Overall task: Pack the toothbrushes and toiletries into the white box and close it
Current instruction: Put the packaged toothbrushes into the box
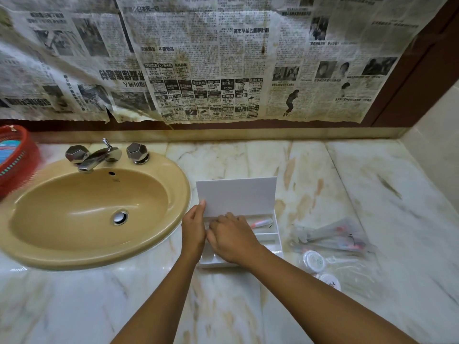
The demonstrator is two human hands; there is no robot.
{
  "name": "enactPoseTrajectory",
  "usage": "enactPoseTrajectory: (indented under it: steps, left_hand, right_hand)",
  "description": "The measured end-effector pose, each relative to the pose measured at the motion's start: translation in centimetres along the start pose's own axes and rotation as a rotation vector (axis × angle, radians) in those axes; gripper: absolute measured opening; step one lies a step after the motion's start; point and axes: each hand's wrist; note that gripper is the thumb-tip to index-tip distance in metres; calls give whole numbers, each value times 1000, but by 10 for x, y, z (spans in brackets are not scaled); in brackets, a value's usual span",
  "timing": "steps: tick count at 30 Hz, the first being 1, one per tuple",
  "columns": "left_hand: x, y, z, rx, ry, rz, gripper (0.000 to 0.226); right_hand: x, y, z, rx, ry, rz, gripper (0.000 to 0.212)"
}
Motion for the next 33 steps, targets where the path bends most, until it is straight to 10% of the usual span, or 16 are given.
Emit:
enactPoseTrajectory:
  steps: [5,15,26,33]
  left_hand:
    - [0,2,2,23,19,-37,28]
    - [4,12,10,48,12,-12,26]
    - [5,11,11,49,14,15,26]
    - [7,13,13,49,10,27,25]
  right_hand:
    - [1,12,3,-19,-244,-62,41]
    - [-58,45,21,162,210,-49,19]
    - [-69,128,74,513,-135,75,52]
    - [-66,125,76,554,32,16,43]
Point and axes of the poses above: each hand's wrist, its own z-axis away from the middle knuckle, its own x-axis out of the palm, y = z × x, and after that the axes turned 2 degrees about y, right-handed
